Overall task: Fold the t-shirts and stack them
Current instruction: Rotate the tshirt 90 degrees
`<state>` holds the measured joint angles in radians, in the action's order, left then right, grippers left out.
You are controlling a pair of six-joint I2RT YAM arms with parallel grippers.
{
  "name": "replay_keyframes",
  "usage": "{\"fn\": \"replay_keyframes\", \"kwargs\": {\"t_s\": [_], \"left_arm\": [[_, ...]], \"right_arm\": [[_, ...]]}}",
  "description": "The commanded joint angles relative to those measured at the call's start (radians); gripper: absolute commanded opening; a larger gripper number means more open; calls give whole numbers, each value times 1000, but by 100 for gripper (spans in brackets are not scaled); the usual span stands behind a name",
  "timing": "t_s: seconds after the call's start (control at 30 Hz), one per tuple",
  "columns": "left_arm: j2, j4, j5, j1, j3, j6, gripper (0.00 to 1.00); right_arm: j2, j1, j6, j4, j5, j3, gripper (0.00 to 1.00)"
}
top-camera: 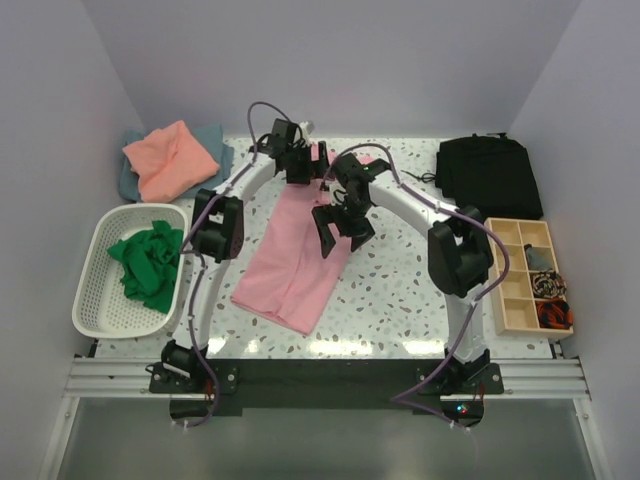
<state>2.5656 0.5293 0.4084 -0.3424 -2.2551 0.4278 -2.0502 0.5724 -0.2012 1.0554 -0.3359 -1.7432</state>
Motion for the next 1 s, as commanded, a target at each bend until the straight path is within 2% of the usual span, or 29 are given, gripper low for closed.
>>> {"fn": "replay_keyframes", "kwargs": {"t_s": [0.0, 0.27, 0.53, 0.7, 0.97], "left_arm": [[82, 31, -59, 78, 3, 5, 100], [79, 9, -57, 94, 6, 23, 100], [44, -5, -71, 97, 68, 35, 100], [13, -17, -79, 97, 103, 46, 100], [-27, -9, -109, 97, 147, 43, 100]], "right_arm": [[-19, 37, 39, -24, -61, -16, 91], [-100, 115, 66, -47, -189, -75, 91], [-179, 127, 72, -63, -166, -47, 91], [-185, 126, 66, -83, -60, 31, 91], [-154, 126, 29, -24, 231, 184, 91]]}}
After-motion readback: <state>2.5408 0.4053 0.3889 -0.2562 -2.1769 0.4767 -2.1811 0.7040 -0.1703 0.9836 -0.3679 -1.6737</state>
